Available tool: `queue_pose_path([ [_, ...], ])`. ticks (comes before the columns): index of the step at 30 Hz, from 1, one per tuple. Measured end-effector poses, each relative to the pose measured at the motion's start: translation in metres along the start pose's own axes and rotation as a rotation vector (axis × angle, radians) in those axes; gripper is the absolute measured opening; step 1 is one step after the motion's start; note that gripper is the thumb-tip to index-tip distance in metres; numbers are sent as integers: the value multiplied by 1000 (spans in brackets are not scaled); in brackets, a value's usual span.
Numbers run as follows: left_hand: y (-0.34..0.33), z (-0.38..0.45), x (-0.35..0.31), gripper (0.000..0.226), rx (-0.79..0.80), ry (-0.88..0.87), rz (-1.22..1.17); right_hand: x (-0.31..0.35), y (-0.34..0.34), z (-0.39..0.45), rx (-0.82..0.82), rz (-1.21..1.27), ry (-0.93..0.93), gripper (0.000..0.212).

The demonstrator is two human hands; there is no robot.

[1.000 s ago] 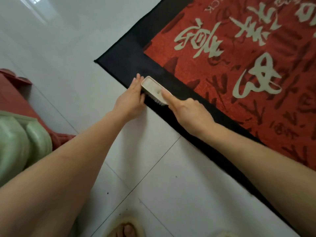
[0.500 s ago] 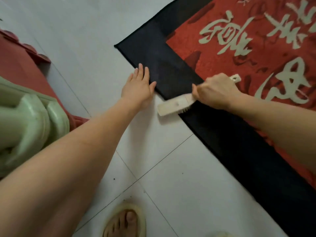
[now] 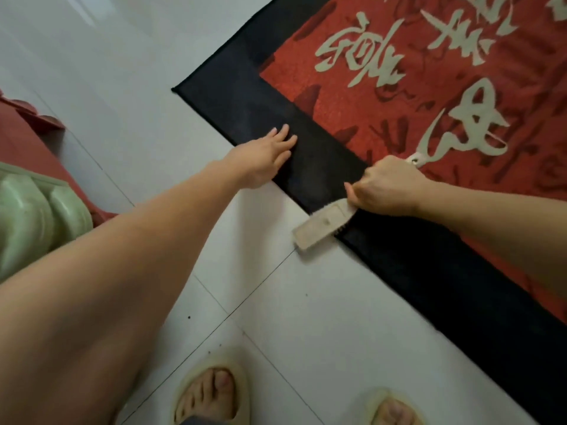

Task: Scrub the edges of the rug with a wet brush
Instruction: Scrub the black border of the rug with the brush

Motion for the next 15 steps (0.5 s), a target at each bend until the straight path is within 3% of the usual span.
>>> queue_pose_path([
  [2,5,2,-5,50,16,59,57,-7,8,-9,18,-17,38,58],
  [4,3,2,-14,51,7,89,60,-18,12,9,-37,-67,-120,56],
  [6,-5,-1,-15,52,-24,123,95,-8,7,5,11,-32,-280,54],
  [11,2,-9,-19,52,64,192,208,6,14,-54,228,-69,-173,36],
  [15,4,-4,-20,56,88,211,218,-3,19,-18,122,32,-639,46],
])
Point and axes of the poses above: each hand's wrist, its own z-axis towards the middle knuckle, its own y-axis out of the back of the hand, x = y × z, the point moved 2 cm from there along z, towards the middle knuckle, and after that the axes turned 5 degrees about -z, right-handed, at the moved point
